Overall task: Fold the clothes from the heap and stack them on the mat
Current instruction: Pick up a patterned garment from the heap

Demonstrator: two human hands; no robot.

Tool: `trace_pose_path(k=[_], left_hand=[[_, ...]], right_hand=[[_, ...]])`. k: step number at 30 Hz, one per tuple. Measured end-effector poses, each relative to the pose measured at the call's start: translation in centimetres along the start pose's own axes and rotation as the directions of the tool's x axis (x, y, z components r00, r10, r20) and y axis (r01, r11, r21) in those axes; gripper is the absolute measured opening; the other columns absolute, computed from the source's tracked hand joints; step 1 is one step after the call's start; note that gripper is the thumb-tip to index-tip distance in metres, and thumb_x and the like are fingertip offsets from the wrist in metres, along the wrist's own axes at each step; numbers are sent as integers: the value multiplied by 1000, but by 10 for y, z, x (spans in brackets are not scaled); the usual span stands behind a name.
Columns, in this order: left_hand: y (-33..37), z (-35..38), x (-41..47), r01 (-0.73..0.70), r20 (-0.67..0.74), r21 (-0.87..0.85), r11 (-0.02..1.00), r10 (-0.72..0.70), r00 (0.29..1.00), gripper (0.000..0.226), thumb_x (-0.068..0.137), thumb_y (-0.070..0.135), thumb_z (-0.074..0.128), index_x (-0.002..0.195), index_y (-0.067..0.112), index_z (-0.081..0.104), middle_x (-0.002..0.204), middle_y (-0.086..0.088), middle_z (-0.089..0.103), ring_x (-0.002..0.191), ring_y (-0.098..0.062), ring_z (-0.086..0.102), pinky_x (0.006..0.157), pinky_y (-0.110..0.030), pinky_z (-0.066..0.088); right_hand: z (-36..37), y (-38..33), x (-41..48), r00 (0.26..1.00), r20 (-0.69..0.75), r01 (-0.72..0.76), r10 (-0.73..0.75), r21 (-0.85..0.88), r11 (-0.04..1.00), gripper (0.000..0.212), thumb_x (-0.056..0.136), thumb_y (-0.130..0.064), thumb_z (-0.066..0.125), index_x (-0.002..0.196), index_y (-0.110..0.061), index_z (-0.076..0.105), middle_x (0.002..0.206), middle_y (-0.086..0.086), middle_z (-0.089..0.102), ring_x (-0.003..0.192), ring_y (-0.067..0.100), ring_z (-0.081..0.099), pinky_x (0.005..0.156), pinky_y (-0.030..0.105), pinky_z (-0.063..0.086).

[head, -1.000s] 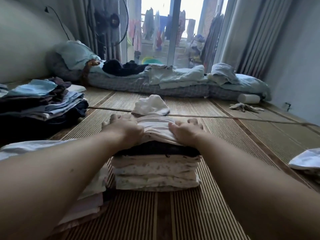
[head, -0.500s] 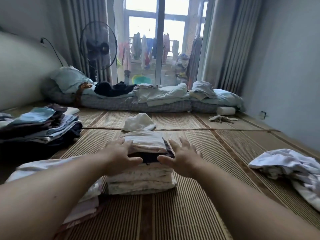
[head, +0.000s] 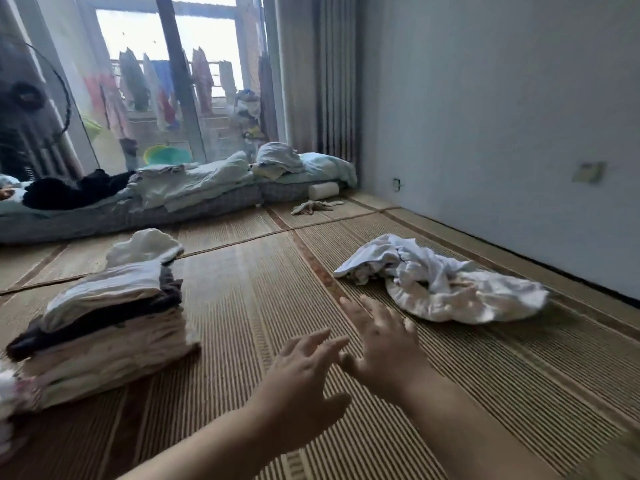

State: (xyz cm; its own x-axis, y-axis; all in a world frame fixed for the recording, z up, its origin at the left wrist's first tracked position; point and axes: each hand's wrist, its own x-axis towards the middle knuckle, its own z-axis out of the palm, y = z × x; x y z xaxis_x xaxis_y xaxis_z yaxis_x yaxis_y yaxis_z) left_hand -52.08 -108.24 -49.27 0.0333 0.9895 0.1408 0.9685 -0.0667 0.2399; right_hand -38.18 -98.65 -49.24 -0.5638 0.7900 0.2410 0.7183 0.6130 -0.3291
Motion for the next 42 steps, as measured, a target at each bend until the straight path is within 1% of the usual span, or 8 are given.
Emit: trace_pose_path(k=[8, 13, 18, 23, 27, 31, 37, 42], left_hand=[[48, 58, 145, -95, 93, 24, 995, 92, 991, 78, 86, 50, 57, 149, 39, 12, 158, 9, 17, 145, -19, 13, 117, -40, 20], [66, 85, 228, -167, 160, 146, 975, 143, 977, 78, 86, 50, 58, 149, 42, 14, 158, 6, 16, 145, -26, 13, 114, -48, 27], [79, 96, 248, -303, 234, 326, 895, 235, 944, 44, 84, 60, 43, 126, 47, 48, 138, 10, 41, 136, -22, 23, 111, -48, 25], [54, 69, 183, -503, 295, 242, 830, 431, 853, 25, 82, 46, 46, 103, 35, 53, 106, 12, 58, 114, -15, 45, 100, -35, 38], [24, 32, 102, -469, 379, 95, 878, 404, 833, 16, 81, 44, 46, 94, 38, 39, 94, 10, 61, 93, -11, 58, 83, -30, 49], [-6, -4, 12, -304, 440, 154, 940, 210, 873, 28, 86, 51, 47, 111, 42, 40, 104, 7, 65, 92, -15, 63, 80, -30, 50], [-45, -71, -126, 3, 387, 262, 965, -108, 915, 24, 87, 39, 53, 108, 30, 56, 93, 11, 62, 85, -9, 60, 75, -20, 46], [-47, -133, -204, -210, 511, 399, 893, -27, 859, 22, 74, 44, 49, 85, 25, 53, 86, 5, 60, 97, -14, 54, 89, -29, 42]], right_hand=[[-9, 153, 20, 896, -95, -420, 433, 133, 898, 78, 78, -51, 65, 145, -40, 26, 152, -2, 32, 137, 26, 33, 106, 50, 35], [4, 194, 26, 870, 4, -489, 492, 124, 863, 77, 89, -36, 59, 149, -41, 12, 157, -3, 23, 141, 26, 25, 110, 44, 30], [-1, 193, 31, 887, -7, -457, 461, 110, 883, 60, 94, -22, 38, 146, -47, 20, 145, 5, 41, 130, 29, 38, 102, 43, 37], [-14, 152, 22, 935, 189, -287, 301, -99, 953, 23, 87, -46, 54, 108, -48, 62, 120, -2, 42, 122, 24, 36, 106, 37, 30], [-33, 86, 0, 937, 338, -54, 88, -109, 993, 17, 75, -49, 66, 76, -33, 59, 113, -3, 39, 122, 24, 27, 109, 42, 21], [-27, 9, -27, 866, 411, 327, -286, -31, 945, 9, 81, -33, 62, 82, -23, 61, 98, 4, 60, 93, 27, 51, 79, 35, 37], [-28, -73, -56, 797, 443, 432, -409, 55, 900, 14, 87, -28, 57, 77, -25, 47, 71, -2, 48, 75, 21, 48, 66, 29, 32], [-43, -136, -72, 743, 378, 592, -552, 13, 806, 19, 82, -35, 59, 91, -27, 44, 77, -6, 50, 78, 22, 51, 65, 31, 41]])
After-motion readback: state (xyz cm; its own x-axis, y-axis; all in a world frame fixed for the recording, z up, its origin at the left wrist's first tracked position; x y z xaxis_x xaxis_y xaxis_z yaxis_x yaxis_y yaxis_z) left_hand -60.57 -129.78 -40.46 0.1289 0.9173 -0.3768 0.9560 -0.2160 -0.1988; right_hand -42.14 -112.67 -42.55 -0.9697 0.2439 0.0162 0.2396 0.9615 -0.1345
